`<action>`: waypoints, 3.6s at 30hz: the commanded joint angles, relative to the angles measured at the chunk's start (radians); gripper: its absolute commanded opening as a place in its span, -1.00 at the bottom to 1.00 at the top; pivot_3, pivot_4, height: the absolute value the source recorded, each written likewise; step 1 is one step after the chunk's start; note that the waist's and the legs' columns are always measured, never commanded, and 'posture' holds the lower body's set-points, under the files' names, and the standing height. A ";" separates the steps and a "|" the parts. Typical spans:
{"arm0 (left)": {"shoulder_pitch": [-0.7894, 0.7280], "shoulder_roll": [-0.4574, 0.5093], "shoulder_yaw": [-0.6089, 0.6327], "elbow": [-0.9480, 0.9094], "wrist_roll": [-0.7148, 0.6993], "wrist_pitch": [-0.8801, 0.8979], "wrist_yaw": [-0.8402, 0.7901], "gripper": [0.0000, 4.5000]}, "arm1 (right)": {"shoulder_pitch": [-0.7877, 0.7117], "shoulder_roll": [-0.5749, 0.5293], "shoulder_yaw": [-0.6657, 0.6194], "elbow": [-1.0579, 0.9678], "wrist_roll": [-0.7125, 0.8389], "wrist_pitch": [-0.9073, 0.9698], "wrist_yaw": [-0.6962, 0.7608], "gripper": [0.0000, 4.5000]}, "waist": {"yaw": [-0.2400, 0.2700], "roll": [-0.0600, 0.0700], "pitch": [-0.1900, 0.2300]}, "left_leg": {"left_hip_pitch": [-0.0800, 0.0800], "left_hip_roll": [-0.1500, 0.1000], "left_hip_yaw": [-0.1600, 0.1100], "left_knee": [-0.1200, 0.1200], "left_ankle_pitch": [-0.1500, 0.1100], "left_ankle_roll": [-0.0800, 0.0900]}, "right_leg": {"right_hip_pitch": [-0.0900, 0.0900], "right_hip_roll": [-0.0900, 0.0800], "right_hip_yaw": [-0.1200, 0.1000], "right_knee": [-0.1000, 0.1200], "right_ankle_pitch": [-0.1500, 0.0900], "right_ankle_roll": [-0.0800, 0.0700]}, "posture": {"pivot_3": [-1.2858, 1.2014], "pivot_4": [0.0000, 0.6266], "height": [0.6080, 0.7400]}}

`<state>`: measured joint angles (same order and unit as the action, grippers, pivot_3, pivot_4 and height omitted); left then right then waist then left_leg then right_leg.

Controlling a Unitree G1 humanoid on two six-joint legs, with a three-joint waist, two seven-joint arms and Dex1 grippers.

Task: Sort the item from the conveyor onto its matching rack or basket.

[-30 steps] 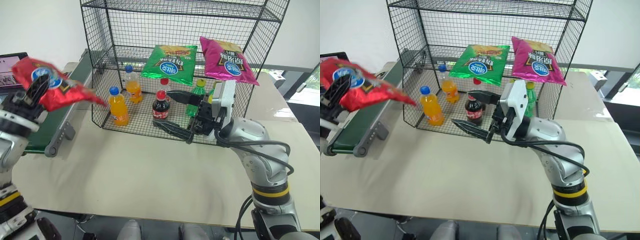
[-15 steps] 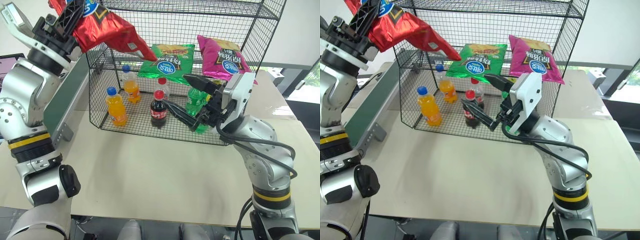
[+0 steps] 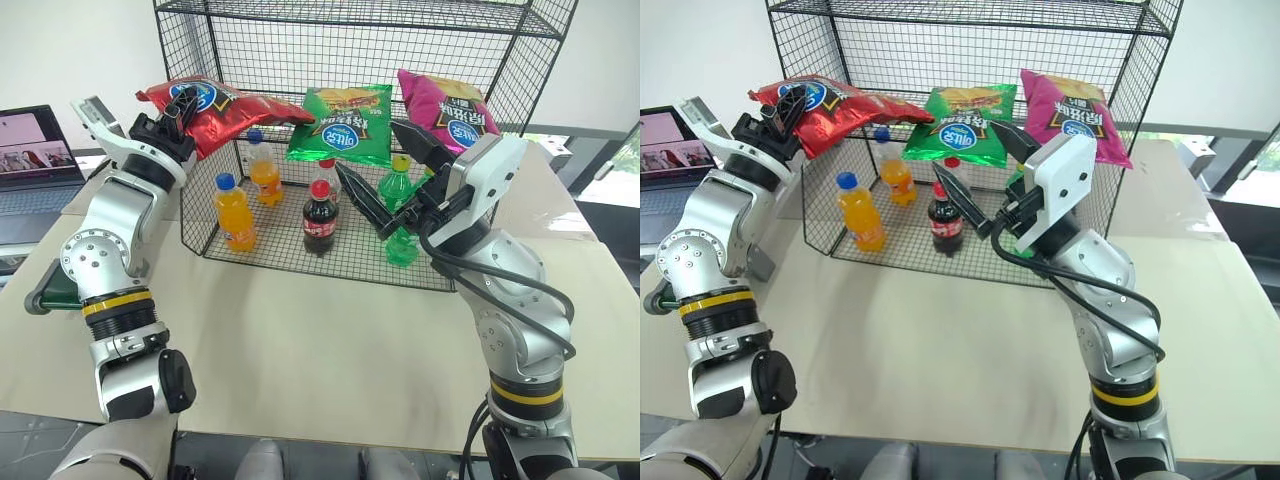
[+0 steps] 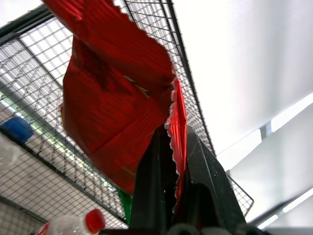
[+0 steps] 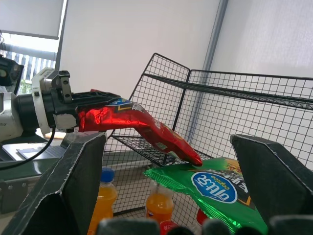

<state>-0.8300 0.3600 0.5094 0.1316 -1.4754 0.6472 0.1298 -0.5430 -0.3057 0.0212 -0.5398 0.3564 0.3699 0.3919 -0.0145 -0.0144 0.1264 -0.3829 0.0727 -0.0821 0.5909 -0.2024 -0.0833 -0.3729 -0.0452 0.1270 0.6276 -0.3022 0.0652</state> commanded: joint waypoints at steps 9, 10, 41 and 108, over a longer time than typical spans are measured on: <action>-0.001 -0.123 -0.042 -0.124 0.233 -0.154 0.268 -0.99 | -0.029 -0.007 -0.008 -0.019 0.005 -0.029 0.025 1.00 | 0.002 0.000 0.000 | 0.001 0.000 0.000 0.000 0.000 0.000 | 0.001 0.000 0.000 0.000 0.000 0.000 | 0.03 -0.52 1.00; 0.003 -0.137 -0.046 -0.136 0.237 -0.155 0.281 -0.99 | -0.024 -0.008 -0.007 -0.020 0.004 -0.027 0.026 1.00 | 0.002 0.000 0.000 | 0.001 0.000 0.000 0.000 0.000 0.000 | 0.001 0.000 0.000 0.000 0.000 0.000 | 0.03 -0.52 1.00; -0.221 -0.388 0.017 0.124 0.451 -0.505 0.275 -0.99 | 0.035 -0.028 0.010 -0.052 -0.015 0.005 0.013 1.00 | 0.005 -0.002 0.001 | 0.000 -0.001 0.000 0.001 0.000 -0.001 | 0.002 0.000 0.000 -0.003 0.000 0.001 | 0.03 -0.52 1.00; 0.673 0.080 -0.572 -0.235 1.072 -0.331 -0.308 0.98 | 0.622 0.071 0.008 0.067 -0.285 -0.117 -0.213 1.00 | -0.002 0.001 0.002 | -0.001 -0.001 0.000 -0.002 0.000 0.000 | 0.000 0.000 0.001 -0.002 -0.002 -0.001 | 0.03 -0.52 1.00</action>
<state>-0.1527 0.4431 -0.0799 -0.0824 -0.4266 0.3353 -0.1453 0.0834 -0.2412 0.0439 -0.4399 0.0831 0.2777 0.1960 -0.0163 -0.0133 0.1283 -0.3835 0.0720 -0.0824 0.5890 -0.2029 -0.0834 -0.3725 -0.0452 0.1283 0.6253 -0.3041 0.0645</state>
